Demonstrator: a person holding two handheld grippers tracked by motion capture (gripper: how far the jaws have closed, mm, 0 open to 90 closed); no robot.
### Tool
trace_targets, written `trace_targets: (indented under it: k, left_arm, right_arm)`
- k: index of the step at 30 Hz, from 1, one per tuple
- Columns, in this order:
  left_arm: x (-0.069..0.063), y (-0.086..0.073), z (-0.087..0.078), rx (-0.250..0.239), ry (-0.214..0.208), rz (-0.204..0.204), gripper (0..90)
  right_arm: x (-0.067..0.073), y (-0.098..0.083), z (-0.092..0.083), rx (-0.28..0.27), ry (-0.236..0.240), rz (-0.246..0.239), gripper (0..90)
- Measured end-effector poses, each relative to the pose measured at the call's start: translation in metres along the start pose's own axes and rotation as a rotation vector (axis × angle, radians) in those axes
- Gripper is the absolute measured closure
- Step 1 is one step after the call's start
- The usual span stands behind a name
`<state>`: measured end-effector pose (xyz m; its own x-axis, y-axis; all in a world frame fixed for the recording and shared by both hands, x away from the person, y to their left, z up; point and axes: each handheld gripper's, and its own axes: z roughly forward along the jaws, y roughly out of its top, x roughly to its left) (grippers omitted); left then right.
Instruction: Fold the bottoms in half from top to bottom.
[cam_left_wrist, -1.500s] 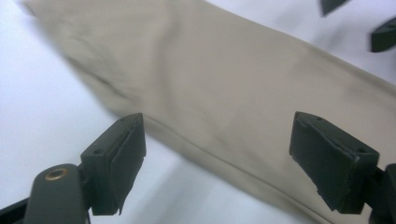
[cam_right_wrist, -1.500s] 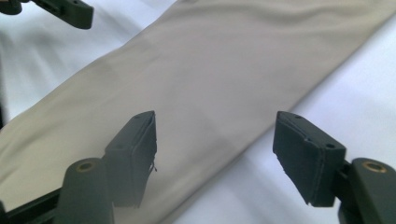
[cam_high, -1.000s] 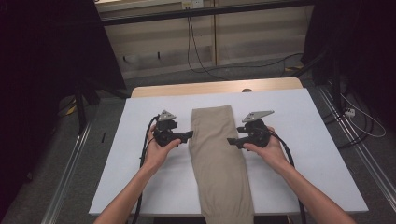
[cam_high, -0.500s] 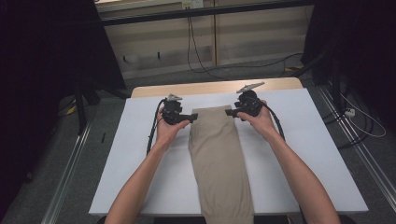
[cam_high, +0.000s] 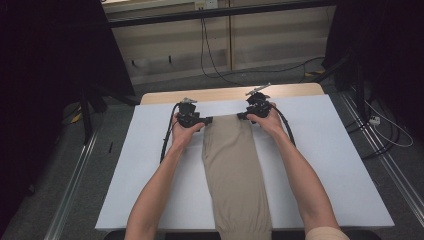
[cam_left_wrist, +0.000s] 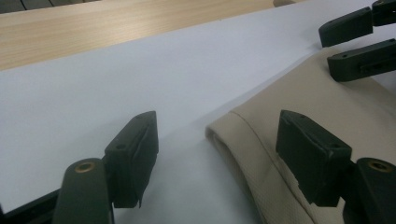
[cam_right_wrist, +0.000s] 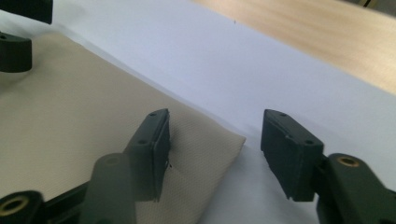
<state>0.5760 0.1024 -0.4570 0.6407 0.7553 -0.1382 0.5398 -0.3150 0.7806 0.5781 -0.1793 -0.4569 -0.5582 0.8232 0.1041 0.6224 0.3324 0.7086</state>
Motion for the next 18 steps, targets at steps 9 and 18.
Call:
trace_targets:
  k: [9, 18]
  left_arm:
    - [-0.008, 0.004, 0.017, 0.042, -0.040, 0.041, 44.4]
    - [-0.008, 0.001, 0.013, 0.054, -0.147, -0.029, 83.6]
  right_arm:
    - [-0.002, 0.000, 0.006, -0.019, 0.031, -0.003, 46.6]
    - [0.001, -0.001, 0.003, -0.002, 0.120, 0.041, 86.1]
